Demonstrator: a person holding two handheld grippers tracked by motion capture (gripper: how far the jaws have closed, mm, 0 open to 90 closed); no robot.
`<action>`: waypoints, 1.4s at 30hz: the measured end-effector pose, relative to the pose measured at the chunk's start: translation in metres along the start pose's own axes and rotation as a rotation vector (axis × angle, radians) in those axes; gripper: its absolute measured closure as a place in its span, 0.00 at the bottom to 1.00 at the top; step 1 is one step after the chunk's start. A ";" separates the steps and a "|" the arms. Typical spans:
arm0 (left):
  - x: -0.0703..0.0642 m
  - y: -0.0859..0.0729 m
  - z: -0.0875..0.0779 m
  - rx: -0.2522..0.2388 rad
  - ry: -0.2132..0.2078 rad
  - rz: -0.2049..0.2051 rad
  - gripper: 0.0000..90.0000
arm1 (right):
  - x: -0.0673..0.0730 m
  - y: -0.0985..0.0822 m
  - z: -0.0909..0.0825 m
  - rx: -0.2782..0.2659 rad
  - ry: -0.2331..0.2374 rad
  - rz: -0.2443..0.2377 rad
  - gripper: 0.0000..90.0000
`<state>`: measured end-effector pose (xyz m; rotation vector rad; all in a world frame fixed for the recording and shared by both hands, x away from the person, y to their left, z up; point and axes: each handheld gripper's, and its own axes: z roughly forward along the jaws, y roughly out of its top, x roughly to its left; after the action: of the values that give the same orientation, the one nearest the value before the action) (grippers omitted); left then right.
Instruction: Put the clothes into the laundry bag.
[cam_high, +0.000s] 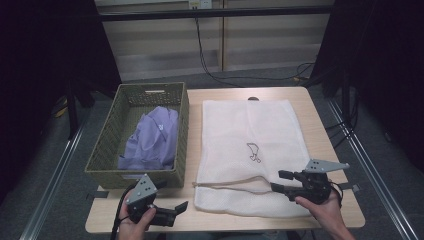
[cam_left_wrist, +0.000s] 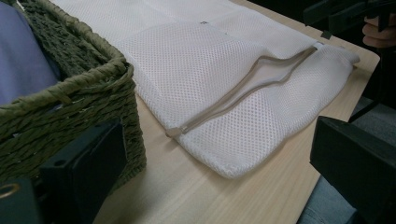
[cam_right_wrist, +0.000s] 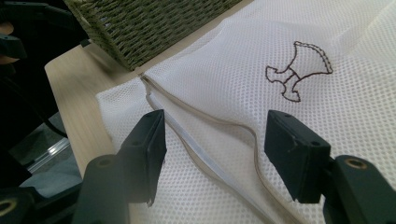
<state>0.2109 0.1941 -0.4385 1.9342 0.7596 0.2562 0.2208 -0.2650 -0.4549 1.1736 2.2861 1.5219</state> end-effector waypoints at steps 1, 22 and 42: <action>0.000 0.000 0.000 0.002 -0.002 0.003 0.04 | -0.001 0.002 0.002 0.005 0.008 0.003 0.44; -0.001 0.000 0.000 0.006 0.008 0.007 0.04 | -0.016 0.031 0.063 0.188 0.082 -0.085 0.69; -0.001 0.000 0.001 0.014 0.018 0.026 0.04 | -0.033 0.020 0.088 0.243 0.055 -0.113 0.70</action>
<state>0.2104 0.1931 -0.4384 1.9586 0.7505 0.2850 0.2990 -0.2211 -0.4891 1.0460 2.5840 1.2814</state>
